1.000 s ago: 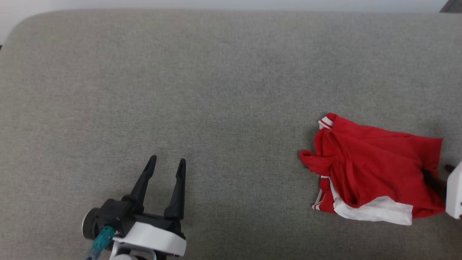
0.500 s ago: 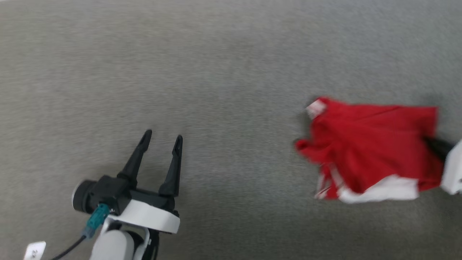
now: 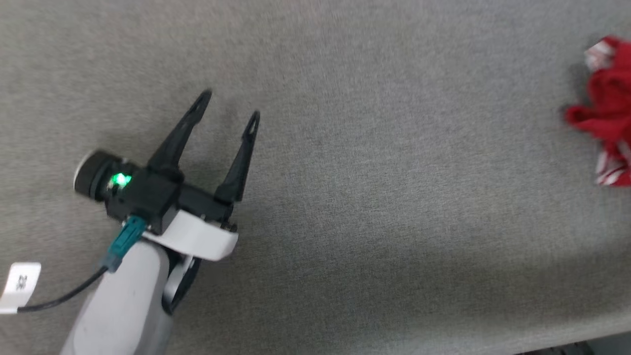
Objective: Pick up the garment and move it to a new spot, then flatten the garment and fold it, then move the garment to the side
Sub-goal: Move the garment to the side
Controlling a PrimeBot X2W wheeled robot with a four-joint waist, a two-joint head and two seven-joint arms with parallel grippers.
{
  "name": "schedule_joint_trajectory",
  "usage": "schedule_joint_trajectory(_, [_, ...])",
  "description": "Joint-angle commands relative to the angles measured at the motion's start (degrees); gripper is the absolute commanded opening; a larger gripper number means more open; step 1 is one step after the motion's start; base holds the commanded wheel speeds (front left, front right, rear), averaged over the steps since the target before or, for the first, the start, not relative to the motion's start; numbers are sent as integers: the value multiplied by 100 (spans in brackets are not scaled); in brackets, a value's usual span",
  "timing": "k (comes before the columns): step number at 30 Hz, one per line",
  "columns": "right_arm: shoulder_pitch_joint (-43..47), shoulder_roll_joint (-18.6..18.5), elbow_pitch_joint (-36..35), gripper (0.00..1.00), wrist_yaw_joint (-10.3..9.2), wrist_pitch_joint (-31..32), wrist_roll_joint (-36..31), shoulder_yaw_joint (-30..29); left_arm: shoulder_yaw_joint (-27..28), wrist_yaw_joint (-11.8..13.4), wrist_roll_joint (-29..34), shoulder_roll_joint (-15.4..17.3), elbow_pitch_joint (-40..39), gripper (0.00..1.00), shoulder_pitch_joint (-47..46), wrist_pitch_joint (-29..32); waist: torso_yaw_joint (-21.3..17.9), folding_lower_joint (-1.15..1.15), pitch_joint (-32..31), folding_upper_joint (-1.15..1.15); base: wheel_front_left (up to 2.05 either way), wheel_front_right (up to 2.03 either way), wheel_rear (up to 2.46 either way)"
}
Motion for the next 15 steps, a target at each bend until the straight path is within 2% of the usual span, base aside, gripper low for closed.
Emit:
schedule_joint_trajectory(1, [-194, -47, 233, 0, -4, -218, -87, -93, -113, 5, 43, 83, -6, 100, -214, -28, -65, 0, 270, 0, 0, 0, 0])
schedule_joint_trajectory(5, [-638, 11, 840, 0, -4, -699, -303, -128, -279, 5, -9, 212, -5, 100, -547, -28, -4, 0, 441, 0, 0, 0, 0])
schedule_joint_trajectory(12, [-1174, 136, 1828, 0, -3, -1546, -813, -25, -267, 6, -27, 192, -81, 100, -516, -28, 129, 0, 425, 0, 0, 0, 0])
schedule_joint_trajectory(13, [-1225, 125, 1926, 33, -4, -1666, -866, -12, -224, 6, -34, 173, -86, 100, -473, -28, 144, 0, 387, 0, 0, 0, 0])
schedule_joint_trajectory(14, [-1268, 119, 2039, 93, -4, -1782, -920, 6, -184, 5, -52, 144, -87, 100, -435, -28, 162, 0, 332, 0, 0, 0, 0])
schedule_joint_trajectory(15, [-1293, 114, 2127, 100, -4, -1893, -985, 55, -160, 5, -71, 127, -85, 100, -396, -28, 179, 0, 274, 0, 0, 0, 0])
